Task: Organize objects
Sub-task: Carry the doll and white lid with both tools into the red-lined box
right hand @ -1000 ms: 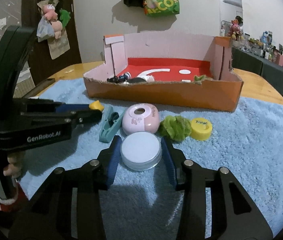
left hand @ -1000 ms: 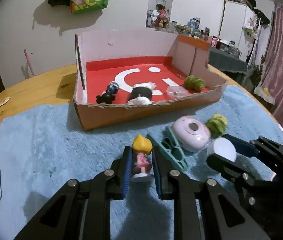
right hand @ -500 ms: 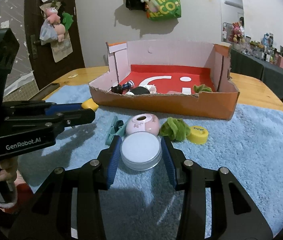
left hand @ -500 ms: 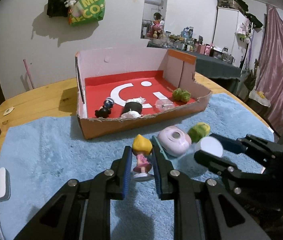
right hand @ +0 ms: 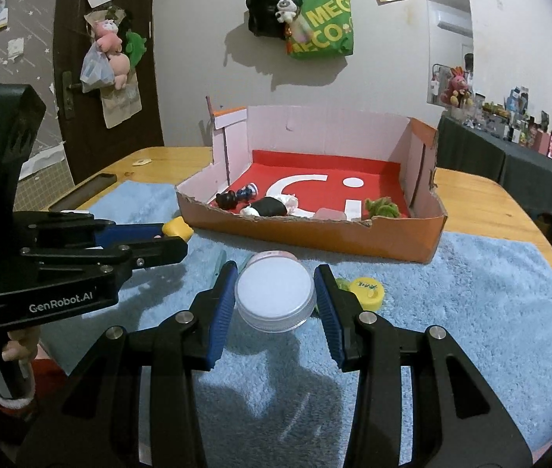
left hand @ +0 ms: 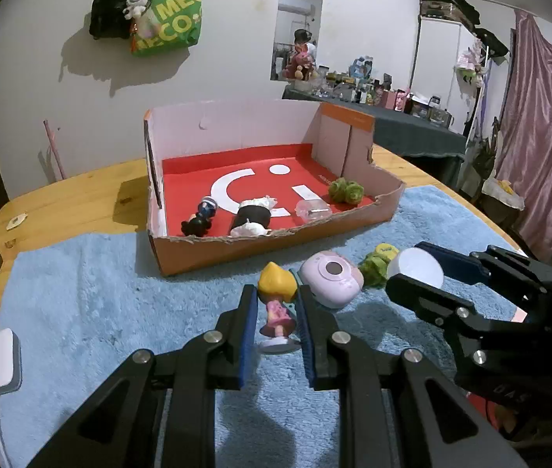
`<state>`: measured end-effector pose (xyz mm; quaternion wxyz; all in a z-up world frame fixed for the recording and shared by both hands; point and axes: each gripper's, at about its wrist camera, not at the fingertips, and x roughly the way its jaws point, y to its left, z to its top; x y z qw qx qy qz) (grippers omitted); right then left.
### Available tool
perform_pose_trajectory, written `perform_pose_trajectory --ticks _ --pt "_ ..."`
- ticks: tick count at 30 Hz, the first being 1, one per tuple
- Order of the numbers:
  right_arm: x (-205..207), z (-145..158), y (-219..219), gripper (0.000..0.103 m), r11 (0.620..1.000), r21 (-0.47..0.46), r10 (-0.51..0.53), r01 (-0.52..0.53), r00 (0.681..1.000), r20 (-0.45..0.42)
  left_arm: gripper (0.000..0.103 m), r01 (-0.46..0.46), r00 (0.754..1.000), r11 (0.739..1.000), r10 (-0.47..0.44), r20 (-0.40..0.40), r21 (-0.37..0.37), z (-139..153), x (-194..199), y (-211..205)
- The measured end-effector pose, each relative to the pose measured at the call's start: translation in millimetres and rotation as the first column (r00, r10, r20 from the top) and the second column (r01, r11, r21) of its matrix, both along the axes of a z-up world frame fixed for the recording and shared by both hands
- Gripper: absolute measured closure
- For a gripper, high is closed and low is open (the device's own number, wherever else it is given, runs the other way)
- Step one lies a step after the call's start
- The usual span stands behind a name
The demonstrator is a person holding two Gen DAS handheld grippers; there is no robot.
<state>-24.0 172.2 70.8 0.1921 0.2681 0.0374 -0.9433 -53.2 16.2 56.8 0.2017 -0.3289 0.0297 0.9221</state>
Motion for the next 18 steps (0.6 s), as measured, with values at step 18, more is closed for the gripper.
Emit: perform_pose_trajectory --ticks 18 --pt "-1.7 -4.2 -1.1 0.064 1.000 0.000 0.009 -0.009 1.000 0.021 0.082 0.002 1.000 1.000 -0.002 0.002 0.002 0.4 -0.3 0.1"
